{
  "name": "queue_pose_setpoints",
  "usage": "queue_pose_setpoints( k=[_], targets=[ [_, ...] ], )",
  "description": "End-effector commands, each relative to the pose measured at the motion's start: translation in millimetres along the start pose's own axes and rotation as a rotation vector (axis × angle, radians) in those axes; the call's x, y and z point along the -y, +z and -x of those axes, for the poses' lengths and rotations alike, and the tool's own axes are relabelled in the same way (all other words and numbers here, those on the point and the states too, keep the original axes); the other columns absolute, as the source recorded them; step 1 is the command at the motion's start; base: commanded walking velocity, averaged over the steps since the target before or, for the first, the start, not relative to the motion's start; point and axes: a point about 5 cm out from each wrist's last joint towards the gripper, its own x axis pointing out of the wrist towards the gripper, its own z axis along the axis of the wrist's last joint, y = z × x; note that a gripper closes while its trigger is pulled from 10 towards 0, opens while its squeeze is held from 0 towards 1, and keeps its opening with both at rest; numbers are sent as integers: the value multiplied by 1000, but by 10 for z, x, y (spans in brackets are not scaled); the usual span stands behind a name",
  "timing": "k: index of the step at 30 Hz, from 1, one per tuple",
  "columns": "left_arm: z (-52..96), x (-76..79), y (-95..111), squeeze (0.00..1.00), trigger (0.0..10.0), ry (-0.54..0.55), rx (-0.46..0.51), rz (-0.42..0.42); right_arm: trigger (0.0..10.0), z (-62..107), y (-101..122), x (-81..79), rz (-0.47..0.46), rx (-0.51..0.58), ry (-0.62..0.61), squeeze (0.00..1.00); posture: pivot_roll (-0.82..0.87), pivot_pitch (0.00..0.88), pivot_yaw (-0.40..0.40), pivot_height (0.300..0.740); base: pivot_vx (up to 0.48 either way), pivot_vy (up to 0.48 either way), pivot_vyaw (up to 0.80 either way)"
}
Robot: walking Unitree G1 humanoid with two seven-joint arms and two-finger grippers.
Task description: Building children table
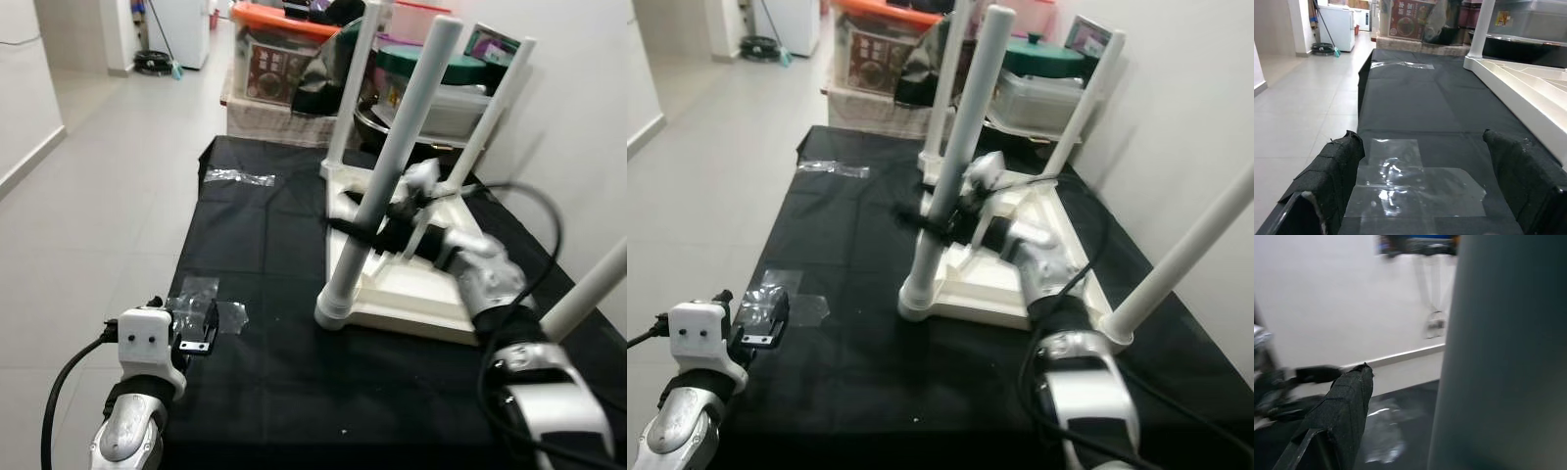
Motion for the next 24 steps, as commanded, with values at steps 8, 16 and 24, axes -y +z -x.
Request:
queue_pose_setpoints(
  k=[8, 16, 24],
  targets=[
    [15, 23, -16, 0, 10000, -12, -11, -2, 9608, -261, -138, -657, -11, 17, 418, 0, 119, 0, -181, 740, 0, 0, 0],
    [-3, 41, -20, 0, 10000, -20, -11, 2, 0, -351, -291, -388, -45, -10, 28, 0, 103, 0, -178, 740, 0, 0, 0],
    [-3, 46, -23, 0, 10000, -24, -12, 6, 0, 371, -680, 233, -106, -303, -1236, 0, 96, 0, -174, 740, 0, 0, 0]
  ],
)
